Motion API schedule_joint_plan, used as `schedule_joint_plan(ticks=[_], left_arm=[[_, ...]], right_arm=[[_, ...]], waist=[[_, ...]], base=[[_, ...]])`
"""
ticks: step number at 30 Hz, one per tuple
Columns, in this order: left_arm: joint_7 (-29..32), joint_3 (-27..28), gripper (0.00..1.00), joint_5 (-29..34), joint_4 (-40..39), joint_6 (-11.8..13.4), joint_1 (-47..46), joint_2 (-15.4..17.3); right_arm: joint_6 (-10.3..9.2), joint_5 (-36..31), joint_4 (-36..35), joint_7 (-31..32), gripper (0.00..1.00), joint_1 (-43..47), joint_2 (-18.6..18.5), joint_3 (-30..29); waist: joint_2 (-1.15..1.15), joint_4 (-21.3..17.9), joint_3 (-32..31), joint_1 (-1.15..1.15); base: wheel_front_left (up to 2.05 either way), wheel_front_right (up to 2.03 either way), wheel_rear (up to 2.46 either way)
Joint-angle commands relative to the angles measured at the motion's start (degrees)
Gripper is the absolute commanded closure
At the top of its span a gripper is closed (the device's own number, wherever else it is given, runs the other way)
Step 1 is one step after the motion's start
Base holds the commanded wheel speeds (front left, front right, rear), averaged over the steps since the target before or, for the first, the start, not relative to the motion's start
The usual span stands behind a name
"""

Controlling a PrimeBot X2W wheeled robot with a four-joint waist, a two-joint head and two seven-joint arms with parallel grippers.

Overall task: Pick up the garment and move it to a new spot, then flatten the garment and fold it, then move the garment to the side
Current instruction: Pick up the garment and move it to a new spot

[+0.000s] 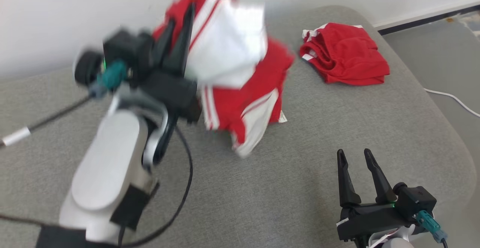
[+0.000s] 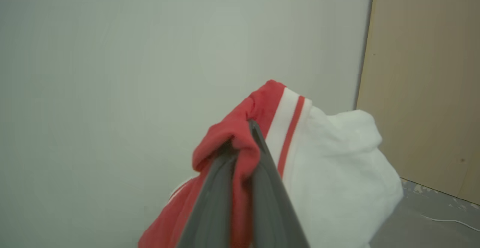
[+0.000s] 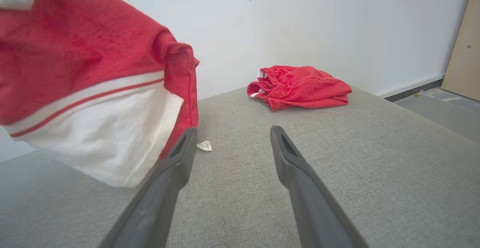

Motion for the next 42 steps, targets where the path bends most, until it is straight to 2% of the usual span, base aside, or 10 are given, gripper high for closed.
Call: schedule_joint_plan(ticks=[1,7,16,17,18,19,20,25,31,42], left_arm=[[-0.9,0.5,1.0,-0.7,0.6,0.3,2.5,0.3],[-5.7,2.8,1.0,-2.9,5.8,2.0,12.3,1.5],[-11.3,5.4,1.0,-5.3,13.9,2.2,20.8,3.3],[-11.8,5.7,0.96,-5.4,14.5,2.2,21.4,3.4],[-12.2,5.8,0.57,-5.2,15.0,2.3,21.8,3.5],[-12.5,6.0,0.09,-5.0,15.2,2.4,22.0,3.6],[-12.9,6.3,0.0,-4.9,15.3,2.4,22.1,3.5],[-13.8,7.6,0.0,-3.6,12.8,2.3,22.1,3.4],[-13.8,10.4,0.0,-0.2,5.5,2.8,24.8,3.7],[-13.8,16.3,0.0,6.0,-7.6,3.3,35.2,4.6]], right_arm=[[-0.15,-0.1,0.2,-0.2,0.0,0.1,0.2,0.2],[-0.15,-1.1,1.1,-0.2,0.0,-0.6,0.2,-0.1],[-0.15,-1.4,2.5,-0.3,0.0,-1.0,0.2,1.1],[-0.15,-1.3,2.6,-0.3,0.0,-1.1,0.2,1.2],[-0.15,-1.2,2.7,-0.3,0.0,-1.1,0.2,1.2],[-0.15,-1.1,2.7,-0.3,0.0,-1.2,0.2,1.4],[-0.15,-1.0,2.7,-0.3,0.0,-1.2,0.2,1.5],[-0.15,-1.2,1.8,-0.3,0.0,-0.5,0.2,1.4],[-0.15,-1.5,0.1,-0.2,0.0,0.4,0.2,0.7],[-0.15,-2.4,-1.7,-0.2,0.0,2.5,0.2,0.0]], waist=[[0.0,0.8,0.2,0.0],[0.0,2.4,0.3,0.0],[0.0,3.8,-0.3,0.0],[0.0,3.9,-0.4,0.0],[0.0,4.2,-0.5,0.0],[0.0,4.4,-0.6,0.0],[0.0,4.7,-0.7,0.0],[0.0,6.9,-1.7,0.0],[0.0,9.2,-3.0,0.0],[0.0,13.0,-5.4,0.0]], base=[[0.0,0.0,0.0],[0.0,0.0,0.0],[0.0,0.0,0.0],[0.0,0.0,0.0],[0.0,0.0,0.0],[0.0,0.0,0.0],[0.0,0.0,0.0],[0.0,0.0,0.0],[0.0,0.0,0.0],[0.0,0.0,0.0]])
